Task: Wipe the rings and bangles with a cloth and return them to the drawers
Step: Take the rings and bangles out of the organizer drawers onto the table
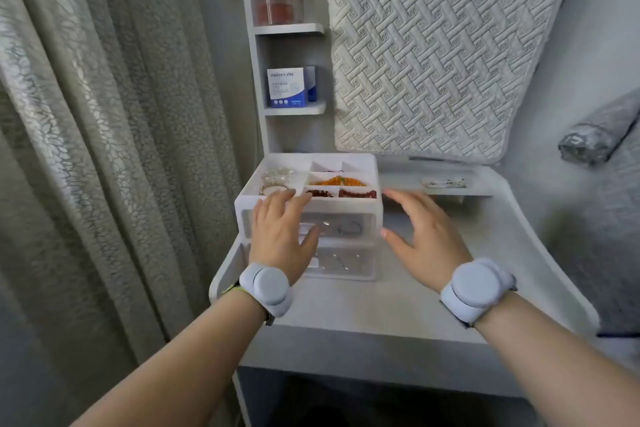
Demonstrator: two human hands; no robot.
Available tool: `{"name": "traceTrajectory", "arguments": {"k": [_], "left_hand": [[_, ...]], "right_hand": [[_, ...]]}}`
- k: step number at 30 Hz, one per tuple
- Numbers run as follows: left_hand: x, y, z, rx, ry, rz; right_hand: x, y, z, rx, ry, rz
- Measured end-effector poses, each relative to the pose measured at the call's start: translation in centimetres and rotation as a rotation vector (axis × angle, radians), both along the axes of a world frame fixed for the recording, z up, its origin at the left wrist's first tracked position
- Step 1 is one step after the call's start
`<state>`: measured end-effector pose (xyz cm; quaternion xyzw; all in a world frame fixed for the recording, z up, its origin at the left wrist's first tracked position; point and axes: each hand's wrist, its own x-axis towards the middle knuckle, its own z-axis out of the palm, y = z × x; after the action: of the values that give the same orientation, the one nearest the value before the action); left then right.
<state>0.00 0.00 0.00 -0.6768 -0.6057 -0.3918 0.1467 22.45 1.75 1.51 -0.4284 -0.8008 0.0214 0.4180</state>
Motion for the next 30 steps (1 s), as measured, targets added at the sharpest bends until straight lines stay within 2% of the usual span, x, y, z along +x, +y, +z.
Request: {"name": "traceTrajectory", "arguments": {"k": [11,23,30], "left_hand": [[-0.6,0.7,-3.5,0.069,0.144,0.016],[-0.2,1.3,-2.8,0.027,0.089,0.047],[-0.1,0.0,-3.2,0.107,0.121,0.132]], "right_hand": [[-3.5,0.6,-3.1,0.184,-0.143,-0.071],[-4.3,0.6,-2.4,0.129,-0.236,-0.145],[-4.5,0.4,-2.0,0.094,-0.262,-0.155]]}}
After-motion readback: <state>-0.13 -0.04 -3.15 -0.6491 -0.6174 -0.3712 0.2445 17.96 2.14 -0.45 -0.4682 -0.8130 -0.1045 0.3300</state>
